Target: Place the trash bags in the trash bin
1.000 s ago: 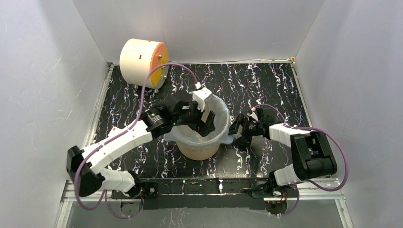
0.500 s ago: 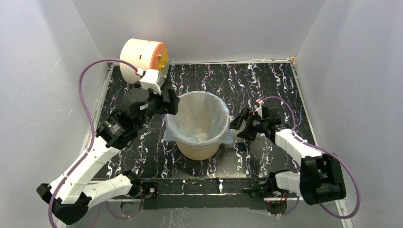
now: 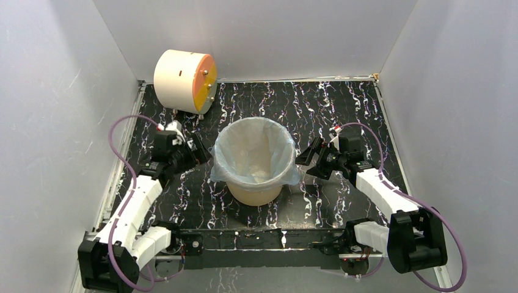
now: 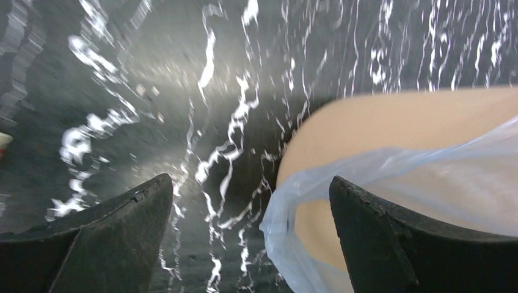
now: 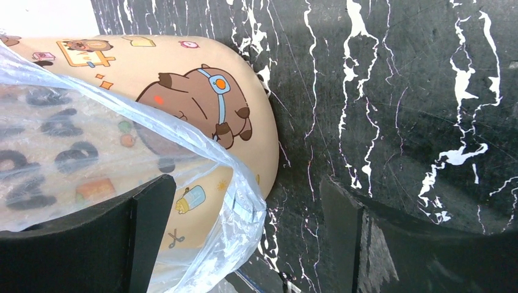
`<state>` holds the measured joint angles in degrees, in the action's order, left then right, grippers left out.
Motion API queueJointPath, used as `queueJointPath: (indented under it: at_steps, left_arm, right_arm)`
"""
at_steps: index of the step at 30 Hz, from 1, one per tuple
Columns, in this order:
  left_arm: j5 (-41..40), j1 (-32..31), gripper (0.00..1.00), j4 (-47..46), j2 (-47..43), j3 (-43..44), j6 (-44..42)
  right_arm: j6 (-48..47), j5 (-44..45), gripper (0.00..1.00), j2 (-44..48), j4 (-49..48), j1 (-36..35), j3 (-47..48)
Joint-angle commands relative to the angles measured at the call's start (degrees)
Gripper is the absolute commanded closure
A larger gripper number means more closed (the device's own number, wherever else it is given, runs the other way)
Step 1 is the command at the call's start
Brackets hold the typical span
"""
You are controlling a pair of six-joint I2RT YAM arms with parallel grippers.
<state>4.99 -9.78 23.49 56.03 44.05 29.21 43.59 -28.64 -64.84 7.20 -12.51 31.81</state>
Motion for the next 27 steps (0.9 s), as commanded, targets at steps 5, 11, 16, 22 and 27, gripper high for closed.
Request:
queueJointPath:
  at_steps: [5, 11, 16, 22, 27]
  left_arm:
    - [17.6, 0.2, 0.05, -18.2, 1.6, -14.2, 11.6]
    - [19.7, 0.2, 0.06, -21.2, 6.9, -18.3, 10.7]
    - [16.7, 0.2, 0.06, -21.4, 5.7, -19.7, 10.5]
    - [17.6, 0.2, 0.07, -27.3, 6.2, -23.1, 12.9]
    - [18.1, 0.2, 0.07, -28.5, 6.5, -24.1, 13.2]
  right_arm:
    - [2.4, -3.5, 0.02, 1.8, -1.8, -0.2, 1.9]
    - [1.6, -3.3, 0.03, 2.7, 1.2, -0.2, 2.7]
    - [-4.1, 3.2, 0.03, 7.1, 7.8, -0.2, 9.3]
    - [-11.2, -3.3, 0.09, 8.9, 11.7, -1.9, 22.6]
    - [-18.3, 4.9, 0.16, 1.9, 16.4, -15.7, 35.7]
